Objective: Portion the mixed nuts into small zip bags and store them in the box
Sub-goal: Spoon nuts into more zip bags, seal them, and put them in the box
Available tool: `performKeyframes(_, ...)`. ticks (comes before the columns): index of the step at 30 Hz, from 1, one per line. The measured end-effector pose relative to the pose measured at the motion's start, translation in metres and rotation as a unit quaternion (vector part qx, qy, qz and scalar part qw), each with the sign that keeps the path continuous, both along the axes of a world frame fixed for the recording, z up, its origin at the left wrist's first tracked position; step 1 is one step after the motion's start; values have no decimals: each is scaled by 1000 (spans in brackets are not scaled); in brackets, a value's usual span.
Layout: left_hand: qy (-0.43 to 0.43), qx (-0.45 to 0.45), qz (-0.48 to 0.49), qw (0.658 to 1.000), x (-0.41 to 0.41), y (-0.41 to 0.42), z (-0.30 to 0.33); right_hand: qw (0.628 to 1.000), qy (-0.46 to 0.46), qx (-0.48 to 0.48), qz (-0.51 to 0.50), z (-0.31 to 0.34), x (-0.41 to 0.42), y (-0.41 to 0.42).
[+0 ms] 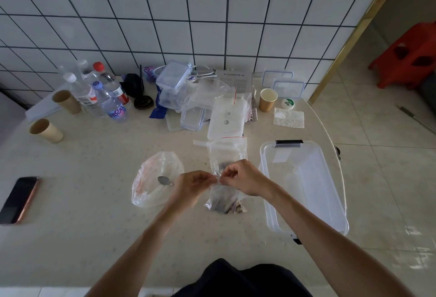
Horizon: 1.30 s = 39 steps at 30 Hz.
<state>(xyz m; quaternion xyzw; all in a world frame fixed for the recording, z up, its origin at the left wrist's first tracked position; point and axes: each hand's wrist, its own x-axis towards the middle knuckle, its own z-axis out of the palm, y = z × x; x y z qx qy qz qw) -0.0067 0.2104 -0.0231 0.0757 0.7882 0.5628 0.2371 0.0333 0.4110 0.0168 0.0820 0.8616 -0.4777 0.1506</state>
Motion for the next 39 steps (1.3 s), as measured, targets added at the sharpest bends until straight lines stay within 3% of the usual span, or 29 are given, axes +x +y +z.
performKeyframes(10, 33, -17, -30, 999, 3, -4, 5, 996, 26, 78, 42, 3, 4, 6)
performKeyframes(24, 57, -44, -67, 995, 2, 2, 7, 994, 59, 78, 58, 3, 14, 12)
performKeyframes(39, 17, -45, -47, 998, -5, -13, 4, 998, 19, 37, -43, 0, 27, 41)
